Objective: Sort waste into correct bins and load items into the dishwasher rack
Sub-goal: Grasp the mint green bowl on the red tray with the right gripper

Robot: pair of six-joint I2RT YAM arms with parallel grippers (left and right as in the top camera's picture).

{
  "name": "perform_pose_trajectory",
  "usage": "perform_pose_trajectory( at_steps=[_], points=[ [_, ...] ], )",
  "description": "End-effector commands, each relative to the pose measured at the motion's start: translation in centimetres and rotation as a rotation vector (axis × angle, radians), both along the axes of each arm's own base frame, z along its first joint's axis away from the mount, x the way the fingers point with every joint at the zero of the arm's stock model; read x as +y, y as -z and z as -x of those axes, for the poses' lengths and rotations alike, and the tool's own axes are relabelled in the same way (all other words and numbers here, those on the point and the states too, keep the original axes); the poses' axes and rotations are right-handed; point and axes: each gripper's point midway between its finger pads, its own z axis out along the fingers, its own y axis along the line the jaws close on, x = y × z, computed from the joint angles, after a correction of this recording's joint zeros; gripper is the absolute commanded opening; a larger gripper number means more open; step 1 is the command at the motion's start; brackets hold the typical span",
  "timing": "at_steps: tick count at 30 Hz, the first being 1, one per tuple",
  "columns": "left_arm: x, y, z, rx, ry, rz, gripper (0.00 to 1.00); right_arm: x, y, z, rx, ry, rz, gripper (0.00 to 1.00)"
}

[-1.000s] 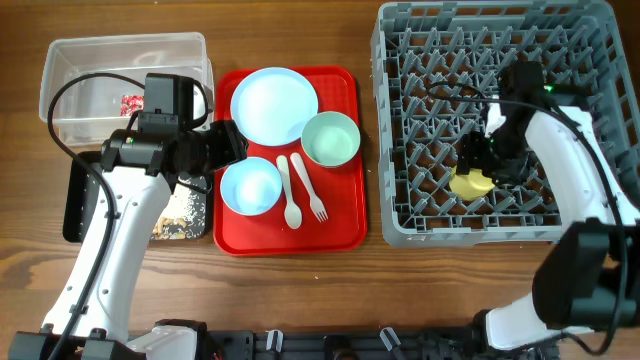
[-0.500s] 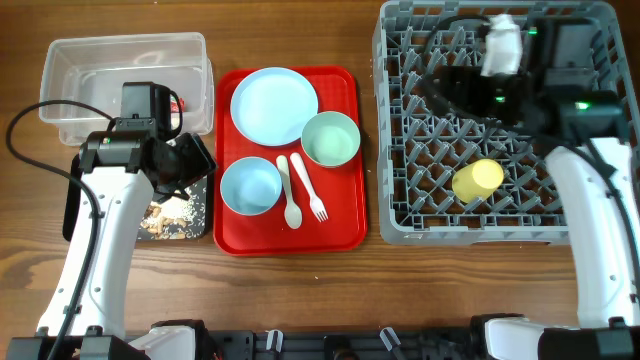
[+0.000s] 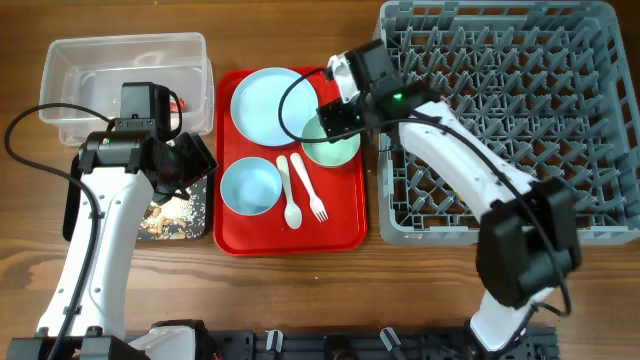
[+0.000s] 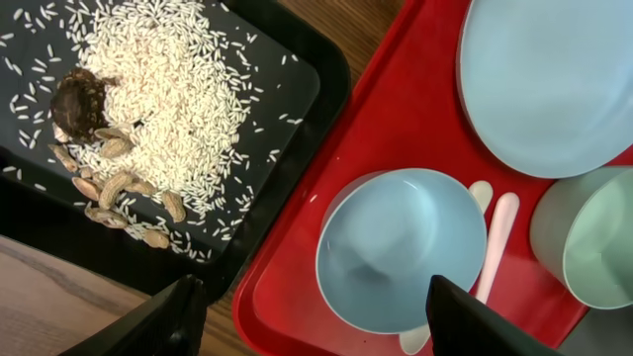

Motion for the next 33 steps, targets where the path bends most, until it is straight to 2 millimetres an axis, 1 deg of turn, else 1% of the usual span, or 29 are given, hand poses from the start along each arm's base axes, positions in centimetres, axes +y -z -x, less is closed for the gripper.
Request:
perform_pose_trajectory(
  at_steps=[1,3,4,6,9,10,11,12,13,15,16,17,18,19,20,23,25,26,28,33],
  points=[
    [0.2,-0.4,0.1,-0.016,-0.018,-0.002,0.72,-0.4,4.2,0.0,0.085,0.081,0.041,0.89],
    [0.2,-0.4,0.1,-0.016,-0.018,-0.002,0.72,-0.7,6.4,0.6,0.150,0.128,0.050,0.88],
    [0.2,-0.4,0.1,-0.016,-0.018,-0.002,0.72,-0.8,7.0,0.9,0.177,0.146,0.055,0.84],
    [0.2,-0.4,0.1,-0.016,-0.018,-0.002,0.72,-1.3,7.5,1.8,0.223,0.175,0.070,0.65],
    [0.2,-0.4,0.1,-0.016,-0.018,-0.002,0.73,-1.8,7.8,2.7,0.271,0.219,0.077,0.48],
    [0.2,-0.4,0.1,-0.016,-0.018,-0.002,0.73,-1.9,7.7,2.9,0.278,0.232,0.077,0.46],
    [0.2,-0.4,0.1,-0.016,-0.018,-0.002,0.73,-1.9,7.5,2.9,0.278,0.242,0.071,0.41],
    [0.2,-0.4,0.1,-0.016,-0.018,-0.002,0.73,-1.9,6.9,2.8,0.267,0.243,0.065,0.31],
    [0.2,-0.4,0.1,-0.016,-0.018,-0.002,0.73,-2.0,6.3,2.6,0.251,0.249,0.064,0.23],
    [0.2,-0.4,0.1,-0.016,-0.018,-0.002,0.73,-2.7,4.8,2.0,0.201,0.291,0.073,0.16],
    [0.2,-0.4,0.1,-0.016,-0.018,-0.002,0.73,-2.9,4.0,1.8,0.182,0.297,0.073,0.14],
    [0.2,-0.4,0.1,-0.016,-0.018,-0.002,0.73,-3.1,3.1,1.8,0.160,0.304,0.074,0.08],
    [0.2,-0.4,0.1,-0.016,-0.018,-0.002,0.73,-3.5,2.0,1.6,0.134,0.319,0.075,0.04],
    [0.2,-0.4,0.1,-0.016,-0.018,-0.002,0.73,-3.8,1.0,1.4,0.106,0.331,0.078,0.04],
    [0.2,-0.4,0.1,-0.016,-0.018,-0.002,0.73,-4.3,-0.4,1.2,0.066,0.345,0.081,0.04],
    [0.2,-0.4,0.1,-0.017,-0.018,-0.002,0.73,-6.8,-7.2,0.5,-0.129,0.427,0.094,0.04],
    [0.2,-0.5,0.0,-0.018,-0.018,-0.002,0.73,-9.1,-10.6,0.3,-0.240,0.488,0.128,0.04],
    [0.2,-0.5,-0.1,-0.023,-0.018,-0.002,0.73,-10.2,-11.8,0.3,-0.275,0.477,0.158,0.04],
    [0.2,-0.5,-0.2,-0.026,-0.018,-0.002,0.73,-10.8,-11.6,0.5,-0.261,0.488,0.169,0.04],
    [0.2,-0.5,-0.2,-0.027,-0.018,-0.003,0.73,-10.9,-11.5,0.6,-0.257,0.493,0.175,0.04]
  ],
)
